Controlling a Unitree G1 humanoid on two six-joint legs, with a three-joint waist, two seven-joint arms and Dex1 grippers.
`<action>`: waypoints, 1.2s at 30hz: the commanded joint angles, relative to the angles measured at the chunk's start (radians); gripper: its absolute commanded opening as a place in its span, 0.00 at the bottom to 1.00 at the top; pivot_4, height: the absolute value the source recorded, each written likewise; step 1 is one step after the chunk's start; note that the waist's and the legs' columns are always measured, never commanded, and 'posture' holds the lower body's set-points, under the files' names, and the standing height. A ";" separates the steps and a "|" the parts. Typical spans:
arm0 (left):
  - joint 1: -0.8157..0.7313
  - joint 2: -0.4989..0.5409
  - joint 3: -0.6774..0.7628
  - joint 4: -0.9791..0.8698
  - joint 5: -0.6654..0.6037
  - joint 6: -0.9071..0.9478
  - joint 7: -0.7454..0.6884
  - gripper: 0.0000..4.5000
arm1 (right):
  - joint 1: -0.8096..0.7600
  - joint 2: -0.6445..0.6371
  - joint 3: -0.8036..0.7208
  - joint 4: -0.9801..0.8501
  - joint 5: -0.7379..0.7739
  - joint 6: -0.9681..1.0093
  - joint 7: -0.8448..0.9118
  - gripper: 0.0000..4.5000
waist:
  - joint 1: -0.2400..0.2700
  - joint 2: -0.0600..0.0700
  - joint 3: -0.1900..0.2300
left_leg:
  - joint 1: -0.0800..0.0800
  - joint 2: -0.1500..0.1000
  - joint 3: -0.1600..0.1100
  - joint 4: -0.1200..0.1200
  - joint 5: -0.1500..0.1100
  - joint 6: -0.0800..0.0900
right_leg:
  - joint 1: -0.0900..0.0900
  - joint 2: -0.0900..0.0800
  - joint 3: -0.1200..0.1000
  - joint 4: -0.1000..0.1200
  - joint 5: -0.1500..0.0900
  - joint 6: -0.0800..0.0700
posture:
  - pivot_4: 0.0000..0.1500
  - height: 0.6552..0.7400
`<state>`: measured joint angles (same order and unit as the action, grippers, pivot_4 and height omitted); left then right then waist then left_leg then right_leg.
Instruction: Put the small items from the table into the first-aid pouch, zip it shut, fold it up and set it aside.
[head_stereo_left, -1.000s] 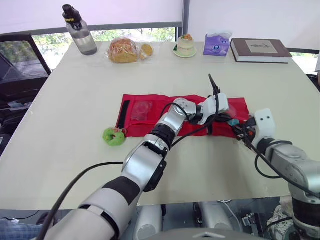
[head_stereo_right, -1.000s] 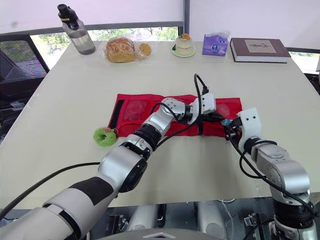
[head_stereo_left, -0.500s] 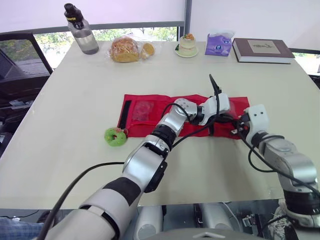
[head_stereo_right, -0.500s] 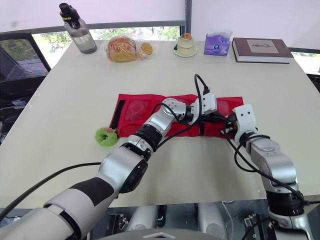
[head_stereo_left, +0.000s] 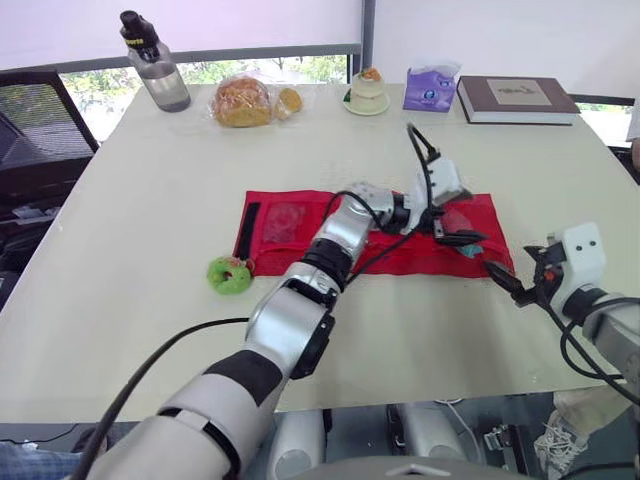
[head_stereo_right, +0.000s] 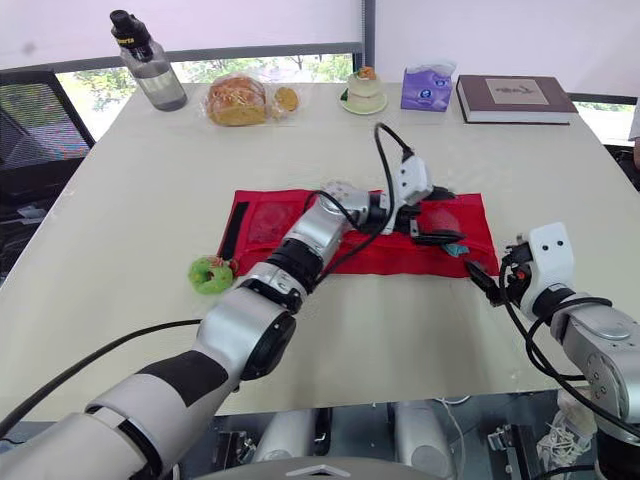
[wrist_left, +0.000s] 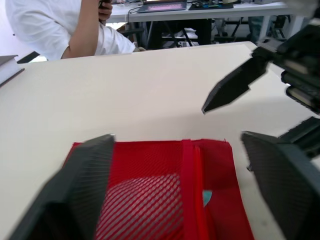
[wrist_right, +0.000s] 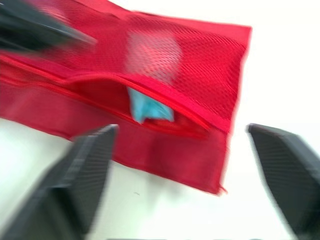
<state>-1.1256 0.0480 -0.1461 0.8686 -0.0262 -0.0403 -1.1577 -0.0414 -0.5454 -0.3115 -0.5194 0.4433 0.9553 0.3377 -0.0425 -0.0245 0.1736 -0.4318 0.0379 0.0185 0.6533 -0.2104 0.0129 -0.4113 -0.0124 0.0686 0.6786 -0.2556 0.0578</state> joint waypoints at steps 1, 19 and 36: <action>0.039 0.097 0.036 -0.197 -0.086 0.093 -0.106 0.99 | -0.027 0.004 0.032 0.069 -0.049 -0.031 -0.033 1.00 | -0.001 0.001 0.000 | 0.000 0.000 0.000 0.000 0.000 0.000 | 0.000 0.000 0.000 0.000 0.000 0.000 | 1.00 0.98; 0.439 0.627 0.164 -1.017 -0.465 0.600 -0.241 1.00 | -0.067 0.012 0.015 0.197 -0.019 -0.083 0.044 0.01 | 0.007 0.002 0.000 | 0.000 0.000 0.001 0.001 0.000 0.000 | 0.001 -0.002 -0.001 0.000 0.000 0.000 | 1.00 0.98; 0.523 0.665 0.158 -1.143 -0.564 0.639 -0.125 1.00 | 0.051 -0.247 0.016 0.435 -0.384 -0.346 -0.119 0.01 | 0.030 0.002 0.000 | 0.000 -0.001 0.002 0.001 0.000 0.000 | 0.001 -0.003 0.000 -0.001 0.000 0.000 | 1.00 0.98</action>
<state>-0.6010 0.7062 0.0000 -0.2402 -0.5717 0.6049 -1.2897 0.0079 -0.7805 -0.2716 -0.0993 0.1032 0.6592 0.2476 -0.0121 -0.0229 0.1732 -0.4318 0.0368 0.0200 0.6548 -0.2102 0.0130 -0.4098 -0.0151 0.0685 0.6777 -0.2561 0.0577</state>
